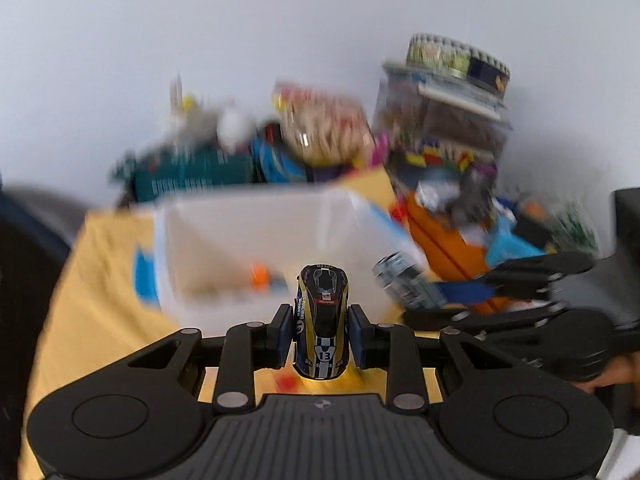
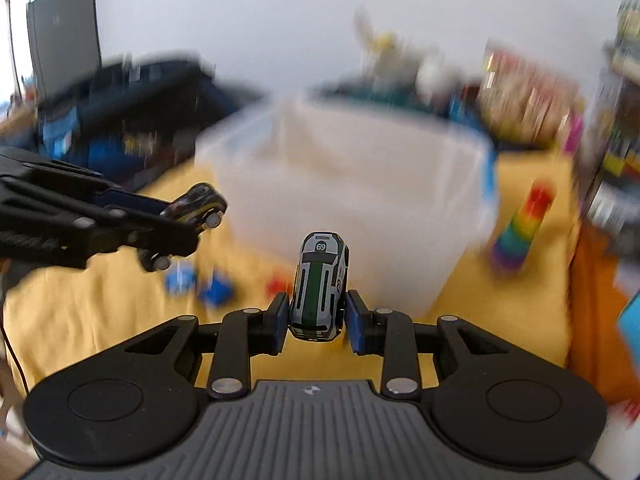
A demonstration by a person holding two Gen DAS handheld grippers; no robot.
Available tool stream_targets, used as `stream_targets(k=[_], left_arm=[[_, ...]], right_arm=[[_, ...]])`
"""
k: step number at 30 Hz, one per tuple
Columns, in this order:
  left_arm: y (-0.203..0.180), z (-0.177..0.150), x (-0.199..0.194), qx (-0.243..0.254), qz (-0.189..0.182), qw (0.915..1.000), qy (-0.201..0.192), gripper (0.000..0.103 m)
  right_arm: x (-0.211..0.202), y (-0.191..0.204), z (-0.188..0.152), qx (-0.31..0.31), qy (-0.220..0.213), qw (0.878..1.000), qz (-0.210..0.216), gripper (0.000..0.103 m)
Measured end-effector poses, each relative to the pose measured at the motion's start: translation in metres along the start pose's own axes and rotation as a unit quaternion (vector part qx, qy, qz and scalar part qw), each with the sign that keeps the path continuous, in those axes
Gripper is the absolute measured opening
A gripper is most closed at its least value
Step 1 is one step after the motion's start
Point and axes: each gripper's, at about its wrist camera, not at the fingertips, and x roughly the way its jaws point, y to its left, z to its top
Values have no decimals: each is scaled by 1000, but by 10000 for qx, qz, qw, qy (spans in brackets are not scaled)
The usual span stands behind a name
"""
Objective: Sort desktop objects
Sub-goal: 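Carry both toy cars over the white bin and open both tools, then grasp the dark blue block with left tool while right grasps blue brick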
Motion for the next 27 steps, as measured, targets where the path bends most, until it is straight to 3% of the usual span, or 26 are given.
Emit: stream_targets(k=[4, 8, 11, 15, 19, 23, 27], left_arm=[[14, 37, 17, 70, 118, 9995, -296, 32], [29, 54, 47, -117, 242, 9992, -300, 32], [41, 50, 75, -182, 534, 9984, -60, 32], [49, 38, 92, -240, 768, 9965, 210, 34], [44, 32, 72, -19, 680, 9977, -32, 53], [39, 28, 44, -38, 776, 9966, -284, 54], [29, 8, 13, -38, 827, 9957, -421, 58]], right_arm=[[-16, -10, 47, 55, -791, 9966, -246, 33], [-3, -14, 79, 147, -1123, 9920, -558, 33], [14, -19, 90, 194, -1122, 9911, -694, 33], [47, -27, 88, 297, -731, 9936, -808, 34], [58, -26, 78, 222, -462, 9947, -895, 37], [41, -28, 72, 267, -628, 9943, -818, 37], [23, -35, 64, 300, -796, 9939, -707, 46]])
